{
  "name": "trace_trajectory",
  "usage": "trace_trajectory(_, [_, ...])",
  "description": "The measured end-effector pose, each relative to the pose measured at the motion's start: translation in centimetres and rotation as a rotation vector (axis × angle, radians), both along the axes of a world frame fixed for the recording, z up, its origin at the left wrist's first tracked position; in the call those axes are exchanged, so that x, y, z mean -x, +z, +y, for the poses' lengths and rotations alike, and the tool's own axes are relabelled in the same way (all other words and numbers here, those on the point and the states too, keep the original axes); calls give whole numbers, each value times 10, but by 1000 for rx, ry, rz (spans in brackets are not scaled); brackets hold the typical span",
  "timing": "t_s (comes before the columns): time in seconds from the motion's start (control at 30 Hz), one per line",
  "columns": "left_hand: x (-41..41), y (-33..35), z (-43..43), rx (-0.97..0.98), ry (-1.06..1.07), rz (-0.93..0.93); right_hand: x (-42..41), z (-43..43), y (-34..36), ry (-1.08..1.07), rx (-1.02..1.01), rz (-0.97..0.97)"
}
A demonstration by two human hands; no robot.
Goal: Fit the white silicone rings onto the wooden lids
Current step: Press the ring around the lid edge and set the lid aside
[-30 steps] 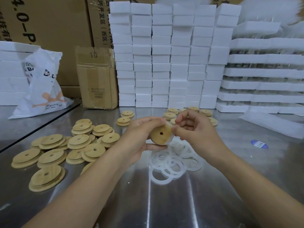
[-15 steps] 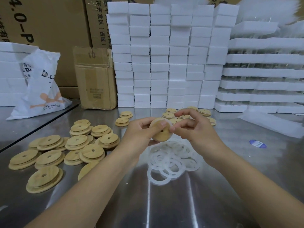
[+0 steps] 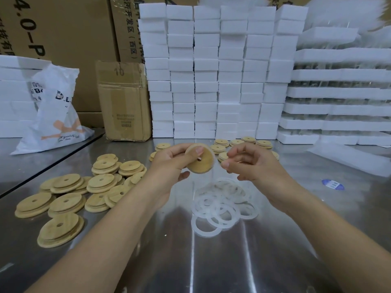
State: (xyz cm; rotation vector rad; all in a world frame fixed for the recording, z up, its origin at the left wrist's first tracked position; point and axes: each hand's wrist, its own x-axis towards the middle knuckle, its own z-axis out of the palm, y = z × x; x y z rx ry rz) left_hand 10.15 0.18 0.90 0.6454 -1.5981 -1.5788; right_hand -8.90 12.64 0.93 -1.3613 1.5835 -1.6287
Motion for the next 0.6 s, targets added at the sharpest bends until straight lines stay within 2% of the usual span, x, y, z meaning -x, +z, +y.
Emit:
trace_trajectory(0.17, [4, -2, 2, -75, -109, 119, -7, -5, -5, -11, 31, 56])
trace_trajectory(0.3, [10, -9, 5, -46, -187, 132, -13, -8, -10, -26, 134, 119])
trace_trajectory(0.47, [14, -15, 7, 123, -71, -16, -12, -9, -18, -165, 202, 534])
trace_trajectory(0.6, [14, -15, 7, 155, -17, -68, -9, -9, -18, -203, 256, 629])
